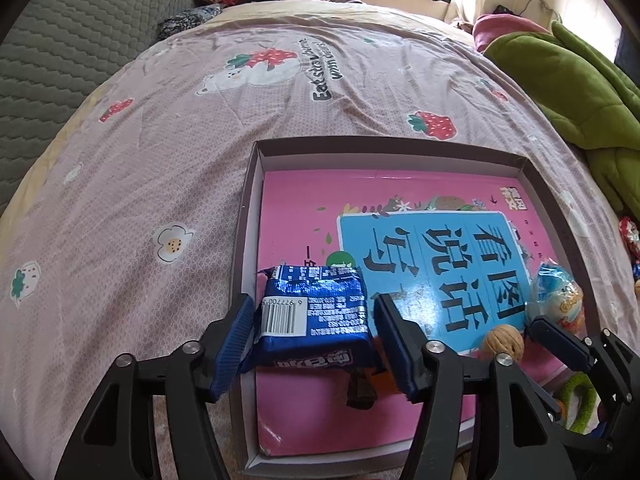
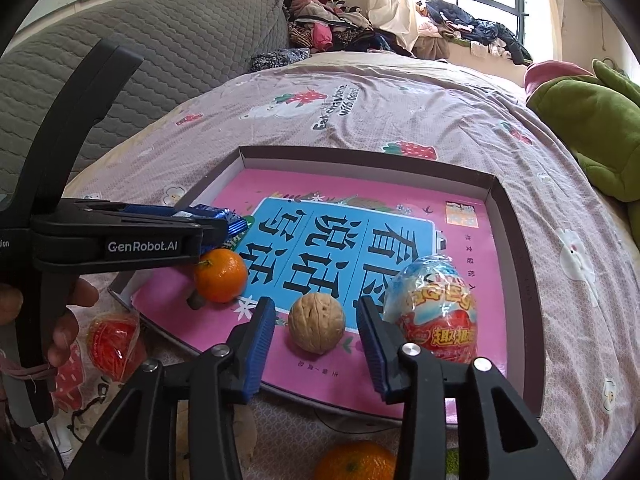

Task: Organize objects
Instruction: 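Open both tools to release the blue packet and walnut onto the book, then withdraw both open tools from the tray toward the scrunchie and green ring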

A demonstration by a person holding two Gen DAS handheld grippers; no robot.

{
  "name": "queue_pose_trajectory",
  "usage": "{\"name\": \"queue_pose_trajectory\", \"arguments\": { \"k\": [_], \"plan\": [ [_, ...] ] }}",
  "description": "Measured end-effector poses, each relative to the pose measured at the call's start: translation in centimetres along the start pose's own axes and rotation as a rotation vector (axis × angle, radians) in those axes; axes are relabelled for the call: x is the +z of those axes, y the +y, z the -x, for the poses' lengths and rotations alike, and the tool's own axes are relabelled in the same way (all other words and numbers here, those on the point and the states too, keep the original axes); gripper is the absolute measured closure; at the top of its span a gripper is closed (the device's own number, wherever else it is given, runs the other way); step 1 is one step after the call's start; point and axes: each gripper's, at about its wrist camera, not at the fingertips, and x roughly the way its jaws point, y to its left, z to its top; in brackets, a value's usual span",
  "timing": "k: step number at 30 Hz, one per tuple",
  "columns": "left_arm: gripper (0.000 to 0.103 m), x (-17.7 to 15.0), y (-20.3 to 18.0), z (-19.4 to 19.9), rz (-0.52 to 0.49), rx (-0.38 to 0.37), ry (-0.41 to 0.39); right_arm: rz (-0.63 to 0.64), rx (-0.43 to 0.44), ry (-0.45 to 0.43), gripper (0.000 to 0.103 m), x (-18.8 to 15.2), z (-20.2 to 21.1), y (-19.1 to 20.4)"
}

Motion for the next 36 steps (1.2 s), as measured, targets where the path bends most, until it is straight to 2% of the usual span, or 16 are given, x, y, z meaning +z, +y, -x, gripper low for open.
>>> {"name": "queue_pose_trajectory", "arguments": {
  "k": [7, 26, 36],
  "plan": [
    [0.036, -0.3, -0.2, 1.1, 0.001, 0.001, -0.009, -0.001, 0.002, -0.010, 0.057, 0.2, 0.9, 0.0],
    [0.035, -2.0, -0.6, 5.0, 0.005, 0.013, -0.059, -0.027, -0.003, -0.053, 0.056, 0.9, 4.1, -0.3],
    [0.035, -3.3, -1.6, 6.8, -0.010, 0.004, -0.076, -0.035, -0.020, -0.074, 0.052, 0.8, 5.6, -0.4]
  ]
}}
